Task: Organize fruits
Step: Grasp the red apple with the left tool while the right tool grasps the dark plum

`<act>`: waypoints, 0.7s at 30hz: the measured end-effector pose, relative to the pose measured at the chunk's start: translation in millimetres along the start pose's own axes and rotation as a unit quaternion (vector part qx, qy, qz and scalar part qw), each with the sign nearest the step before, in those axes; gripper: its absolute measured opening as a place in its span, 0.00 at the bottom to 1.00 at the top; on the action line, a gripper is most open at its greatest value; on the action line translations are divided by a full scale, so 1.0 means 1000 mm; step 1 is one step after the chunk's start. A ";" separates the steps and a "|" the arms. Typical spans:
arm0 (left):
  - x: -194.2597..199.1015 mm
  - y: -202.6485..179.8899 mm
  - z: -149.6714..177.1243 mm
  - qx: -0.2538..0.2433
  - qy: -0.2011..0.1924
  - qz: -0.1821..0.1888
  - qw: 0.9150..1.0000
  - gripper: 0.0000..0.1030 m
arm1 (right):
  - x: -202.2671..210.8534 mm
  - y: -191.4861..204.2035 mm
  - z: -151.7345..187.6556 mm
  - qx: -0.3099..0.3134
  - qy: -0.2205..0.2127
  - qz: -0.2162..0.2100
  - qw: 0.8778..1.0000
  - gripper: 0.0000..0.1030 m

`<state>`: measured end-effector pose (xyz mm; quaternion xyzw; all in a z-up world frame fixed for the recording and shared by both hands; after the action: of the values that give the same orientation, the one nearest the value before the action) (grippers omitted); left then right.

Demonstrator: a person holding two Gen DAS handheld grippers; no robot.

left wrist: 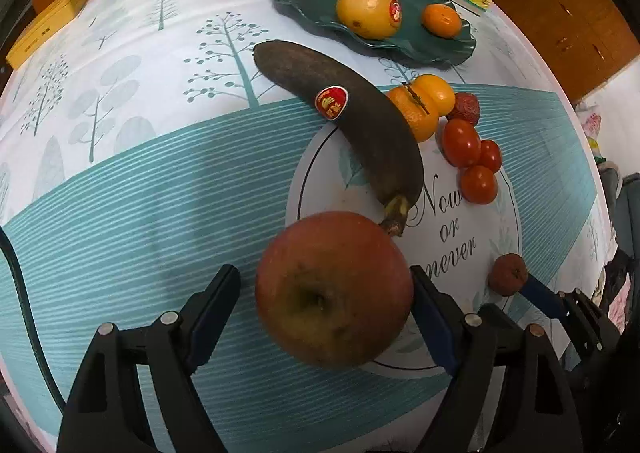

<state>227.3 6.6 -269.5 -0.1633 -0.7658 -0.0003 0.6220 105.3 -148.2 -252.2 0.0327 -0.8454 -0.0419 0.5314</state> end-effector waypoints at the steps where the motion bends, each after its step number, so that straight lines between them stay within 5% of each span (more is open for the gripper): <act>1: -0.001 -0.001 -0.001 -0.002 -0.001 0.001 1.000 0.80 | -0.001 0.000 -0.001 0.000 -0.002 0.003 1.000 0.47; 8: -0.002 -0.010 -0.004 -0.025 -0.009 0.014 1.000 0.66 | -0.006 0.000 -0.008 0.001 -0.007 0.015 1.000 0.34; 21: 0.008 -0.003 0.004 0.002 0.005 0.010 1.000 0.65 | -0.001 0.006 -0.017 0.010 0.000 -0.010 1.000 0.32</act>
<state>221.5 6.7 -262.3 -0.1696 -0.7608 0.0069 0.6264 121.1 -143.1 -245.5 0.0466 -0.8453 -0.0391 0.5308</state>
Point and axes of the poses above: each gripper's, at about its wrist camera, not at the fingertips, and x roughly against the way its jaws point, y to its left, z to its underside, the point moved 5 cm from there along -x, roughly the way its jaws point, and after that the axes turned 4 degrees about x, right-handed, at the moved point
